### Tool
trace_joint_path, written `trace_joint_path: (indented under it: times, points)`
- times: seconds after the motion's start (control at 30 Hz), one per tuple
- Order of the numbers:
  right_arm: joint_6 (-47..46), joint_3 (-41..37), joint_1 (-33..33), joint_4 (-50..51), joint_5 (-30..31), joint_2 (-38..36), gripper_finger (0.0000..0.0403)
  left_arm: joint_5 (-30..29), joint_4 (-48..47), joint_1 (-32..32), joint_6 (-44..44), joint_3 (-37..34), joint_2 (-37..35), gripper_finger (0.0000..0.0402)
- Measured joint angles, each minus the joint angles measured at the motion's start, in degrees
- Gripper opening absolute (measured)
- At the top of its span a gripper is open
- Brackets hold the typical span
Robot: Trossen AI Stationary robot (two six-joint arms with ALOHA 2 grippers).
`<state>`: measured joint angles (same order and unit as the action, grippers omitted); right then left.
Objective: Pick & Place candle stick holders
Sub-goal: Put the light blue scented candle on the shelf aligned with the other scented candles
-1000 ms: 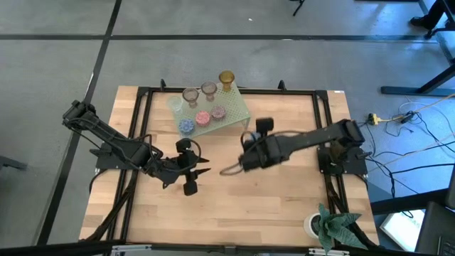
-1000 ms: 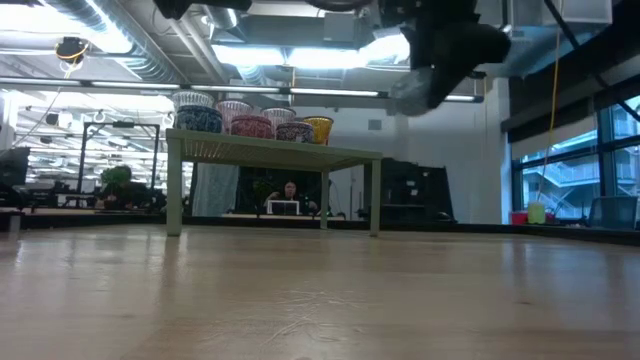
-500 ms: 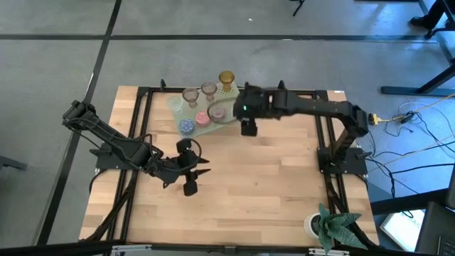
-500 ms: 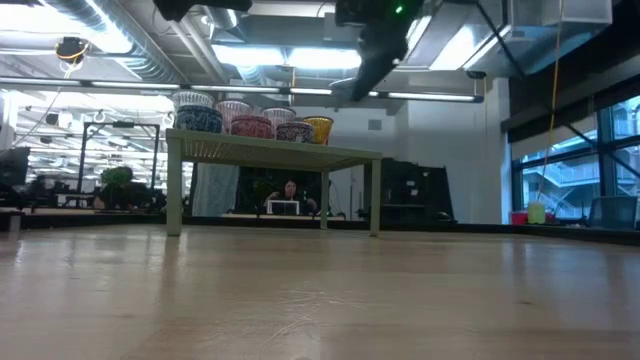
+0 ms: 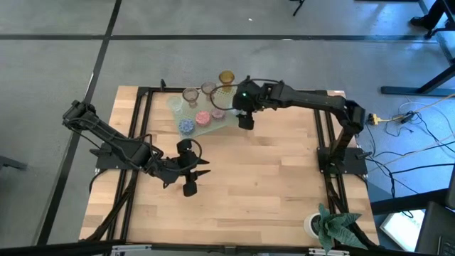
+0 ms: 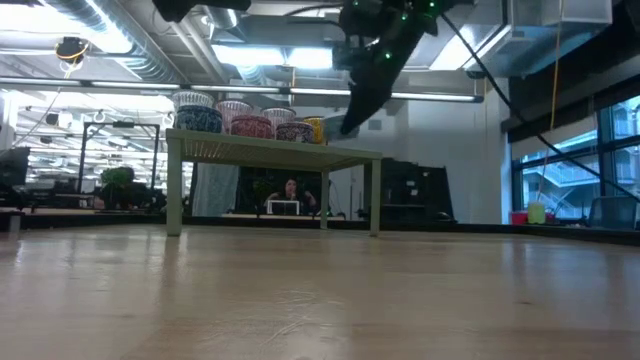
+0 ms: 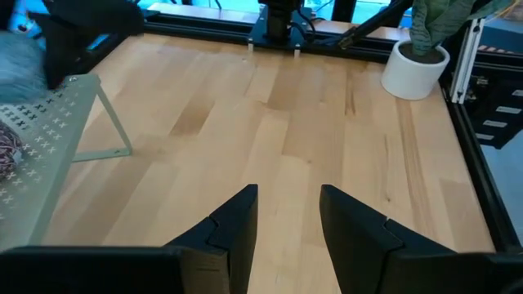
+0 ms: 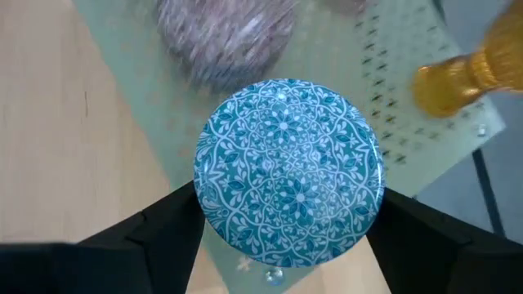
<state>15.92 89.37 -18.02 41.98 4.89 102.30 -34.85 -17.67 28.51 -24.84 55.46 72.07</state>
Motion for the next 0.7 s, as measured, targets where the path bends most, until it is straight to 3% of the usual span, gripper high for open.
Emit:
trace_joint_path:
  times: [0.33, 0.7]
  points:
    - [2.5, -5.5, -0.7, -10.6, 0.4, 0.0, 0.0301, -0.1, 0.1, 0.0, -0.6, 0.0, 0.0, 0.0129]
    - [2.6, -6.9, -1.4, -11.0, 0.4, 0.0, 0.0301, -0.1, 0.1, 0.0, -1.0, 0.0, 0.0, 0.0129]
